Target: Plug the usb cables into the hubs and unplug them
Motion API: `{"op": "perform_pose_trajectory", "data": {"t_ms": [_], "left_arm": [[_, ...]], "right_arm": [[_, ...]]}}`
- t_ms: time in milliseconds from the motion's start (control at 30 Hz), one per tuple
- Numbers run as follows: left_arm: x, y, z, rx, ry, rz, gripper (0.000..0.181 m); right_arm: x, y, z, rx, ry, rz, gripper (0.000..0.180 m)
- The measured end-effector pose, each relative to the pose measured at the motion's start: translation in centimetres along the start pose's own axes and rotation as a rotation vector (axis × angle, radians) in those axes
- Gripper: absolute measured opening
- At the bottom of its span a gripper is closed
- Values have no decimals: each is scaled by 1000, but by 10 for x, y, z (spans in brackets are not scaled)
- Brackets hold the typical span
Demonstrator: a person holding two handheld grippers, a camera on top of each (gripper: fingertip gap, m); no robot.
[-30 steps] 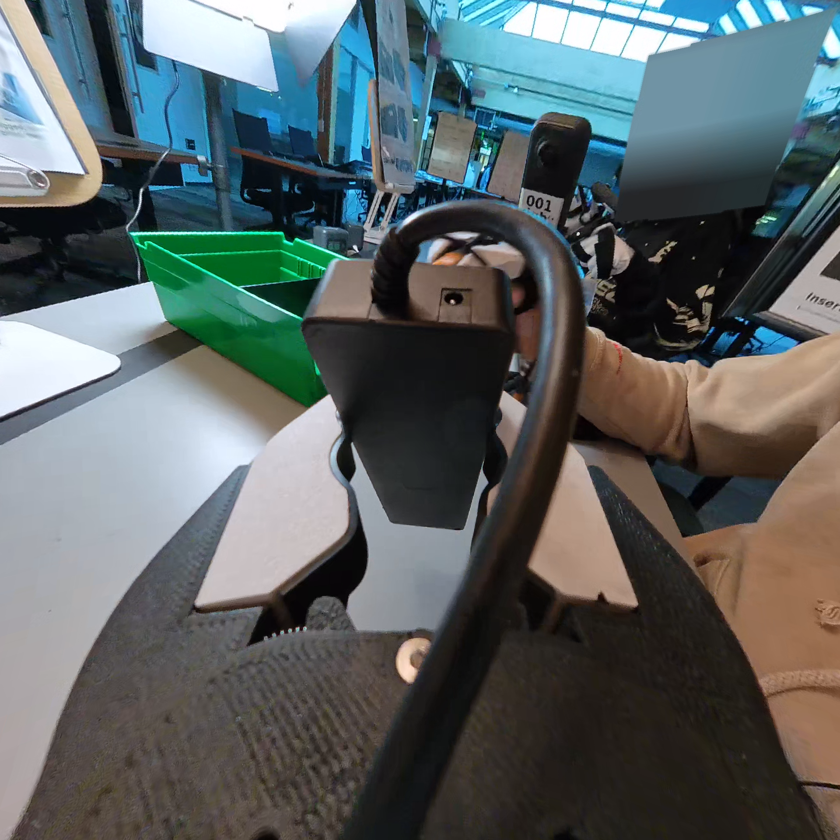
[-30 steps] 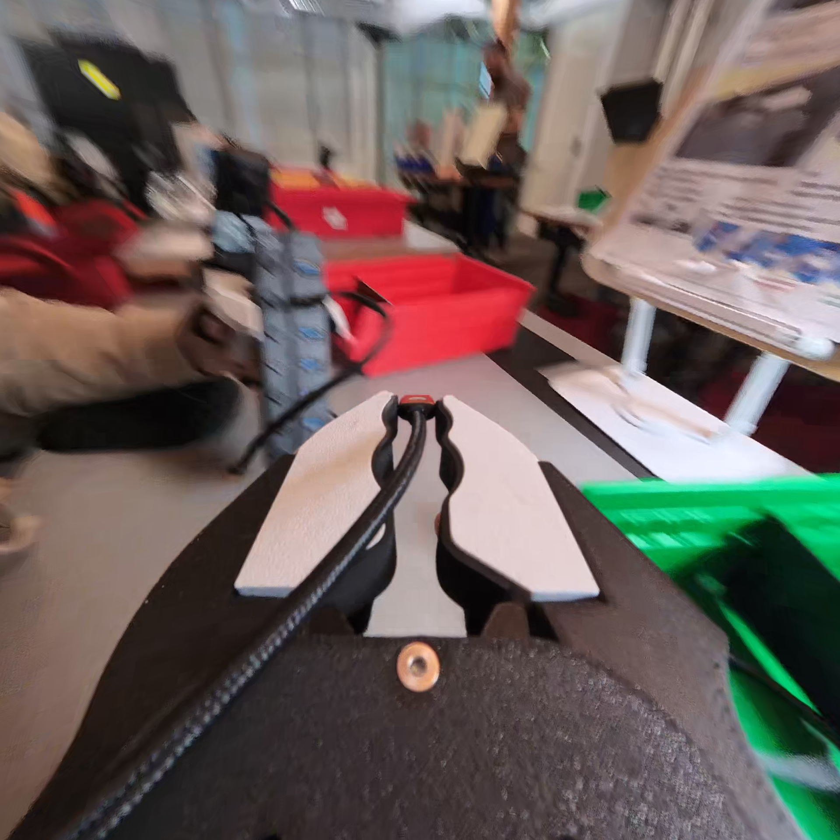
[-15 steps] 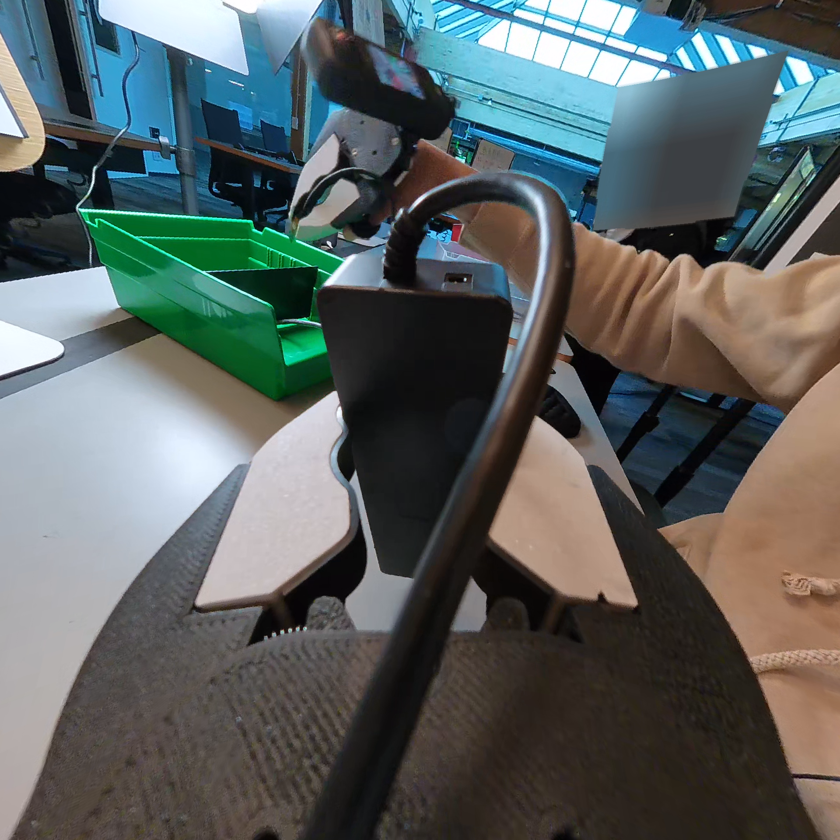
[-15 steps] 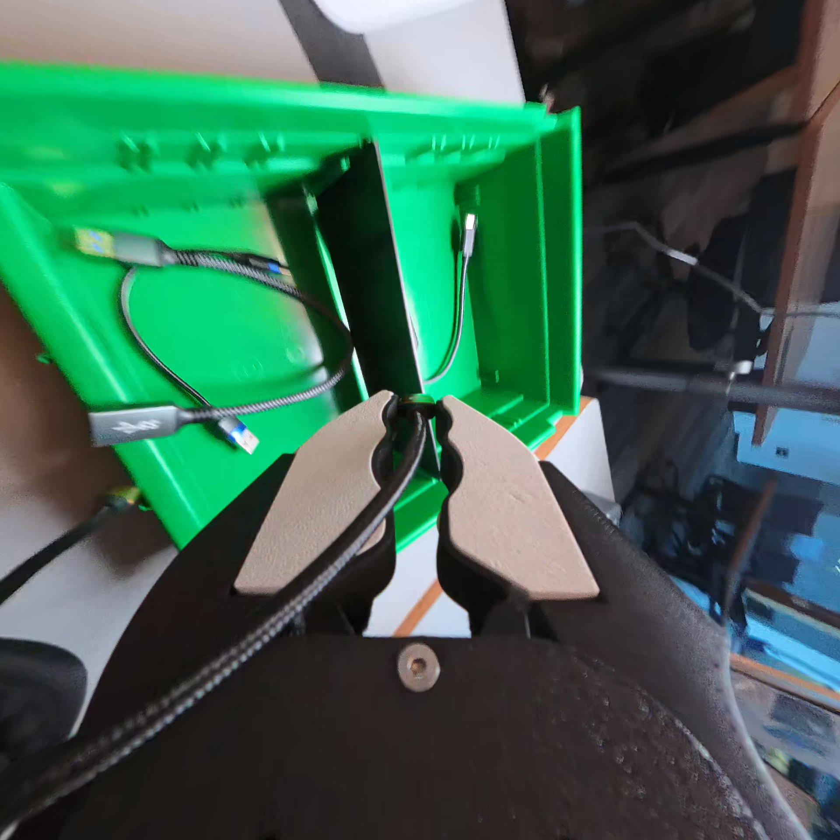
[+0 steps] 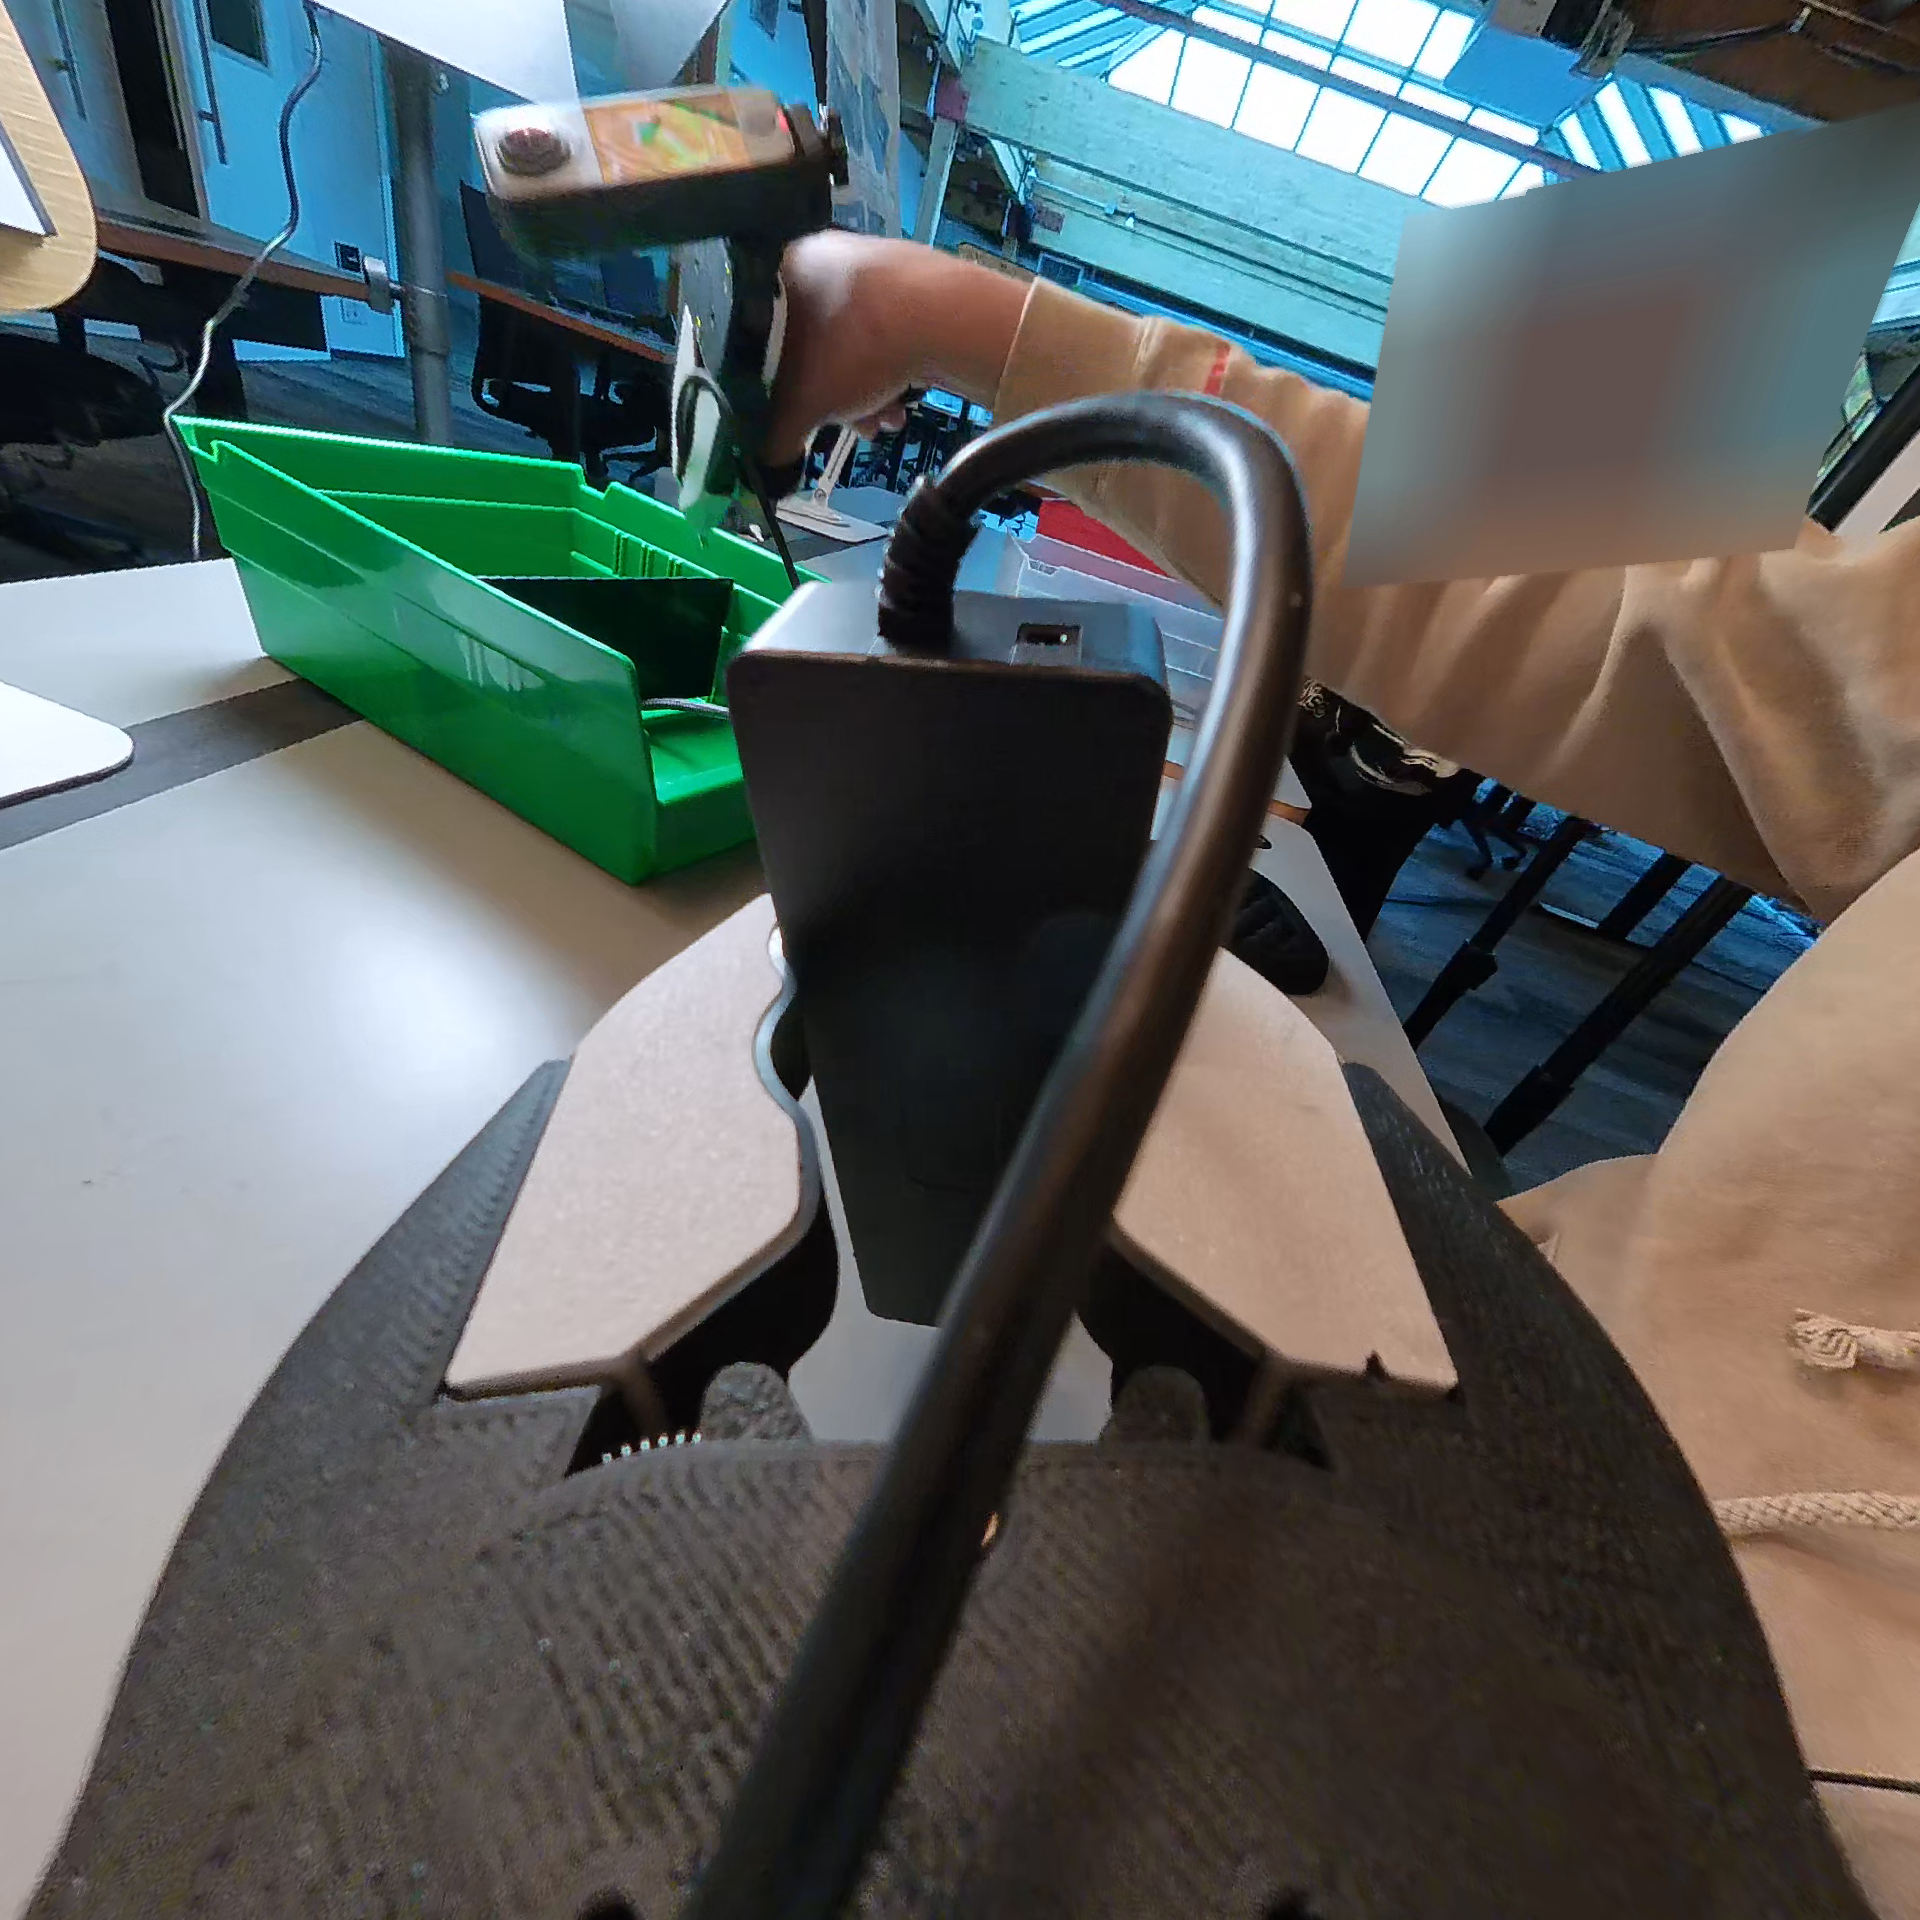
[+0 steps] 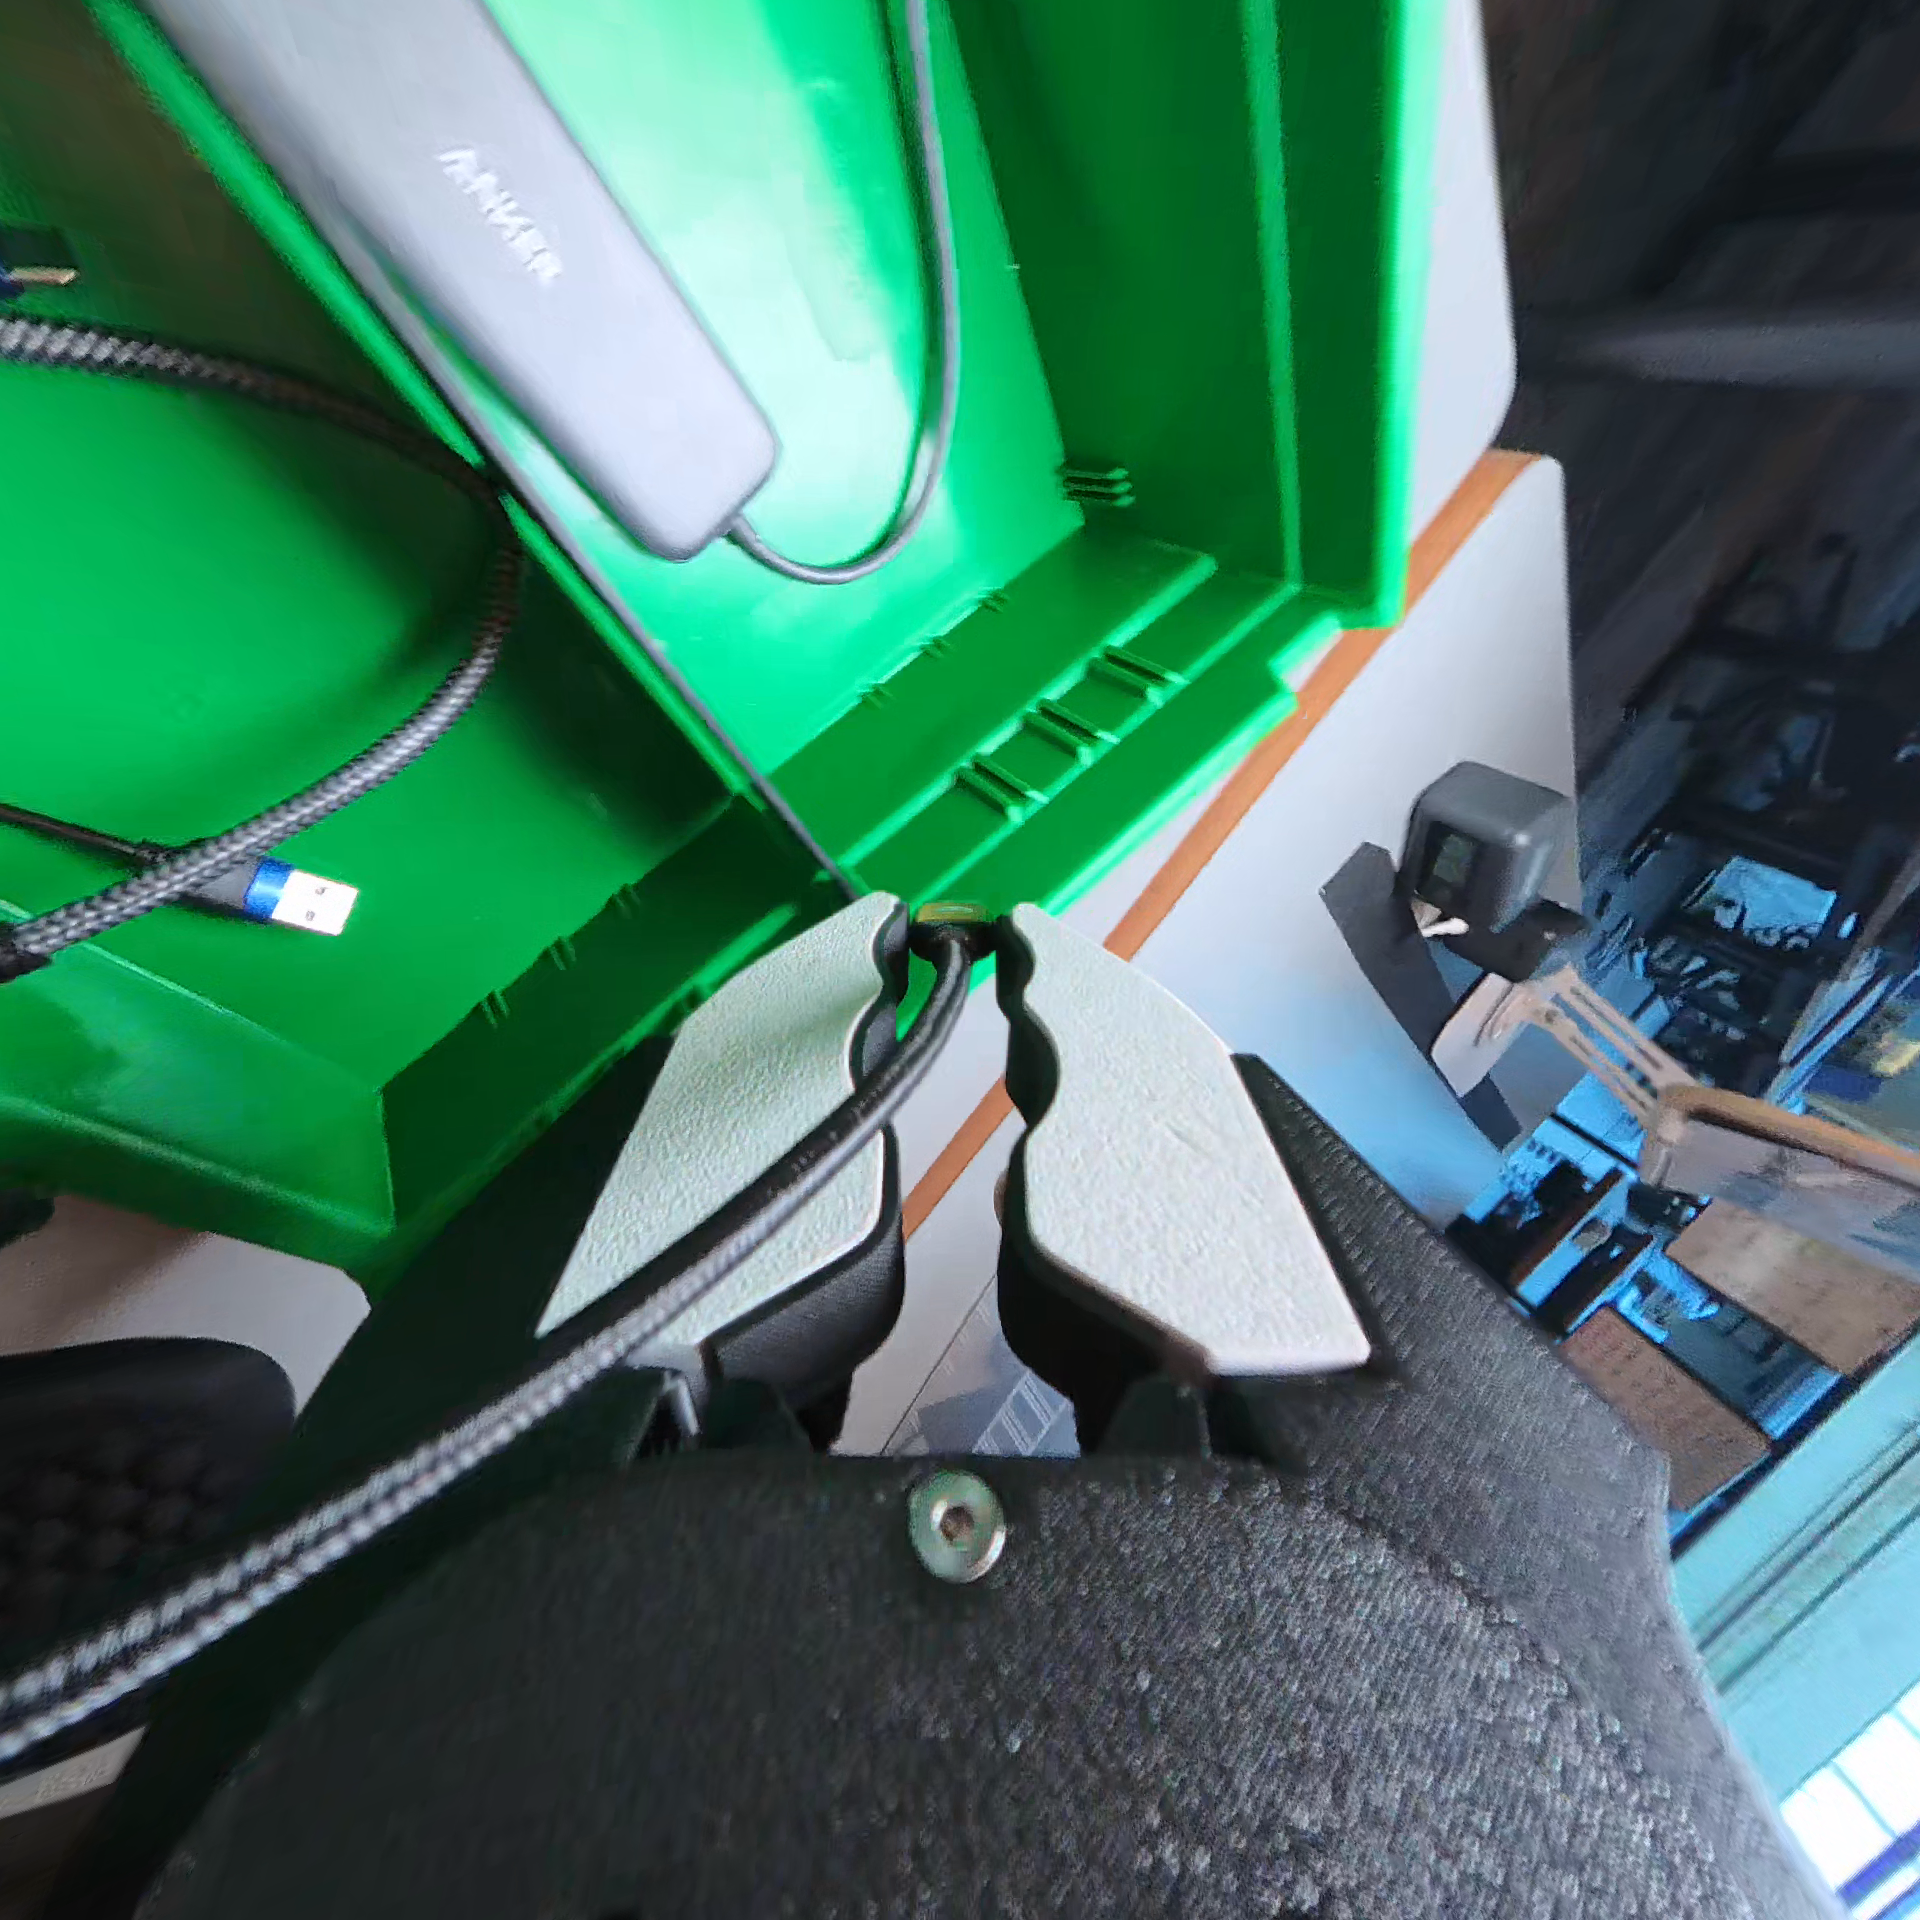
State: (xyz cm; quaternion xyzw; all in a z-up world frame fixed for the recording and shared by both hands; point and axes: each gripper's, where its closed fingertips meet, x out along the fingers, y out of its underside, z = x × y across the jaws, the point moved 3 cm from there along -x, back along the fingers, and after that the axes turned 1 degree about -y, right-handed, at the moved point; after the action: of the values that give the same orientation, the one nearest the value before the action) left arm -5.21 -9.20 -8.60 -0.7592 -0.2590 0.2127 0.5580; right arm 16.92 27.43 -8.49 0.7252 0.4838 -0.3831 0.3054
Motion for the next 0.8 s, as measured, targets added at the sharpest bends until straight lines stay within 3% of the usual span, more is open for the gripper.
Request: {"op": "perform_pose_trajectory", "data": {"t_ms": [167, 433, 633, 733, 800], "left_arm": [[1, 2, -1, 1, 5, 10, 56], [2, 4, -1, -5, 11, 19, 56], [3, 6, 0, -7, 4, 26, 56], [2, 5, 1, -7, 0, 21, 56], [0, 3, 3, -4, -11, 10, 56]], "right_arm": [[-10, -1, -15, 59, 6, 1, 16], [9, -3, 58, -172, -72, 60, 16], [-6, -1, 70, -284, -220, 44, 47], [-19, -4, 71, -284, -275, -48, 48], [-36, -13, 78, -258, -334, -199, 46]]}}
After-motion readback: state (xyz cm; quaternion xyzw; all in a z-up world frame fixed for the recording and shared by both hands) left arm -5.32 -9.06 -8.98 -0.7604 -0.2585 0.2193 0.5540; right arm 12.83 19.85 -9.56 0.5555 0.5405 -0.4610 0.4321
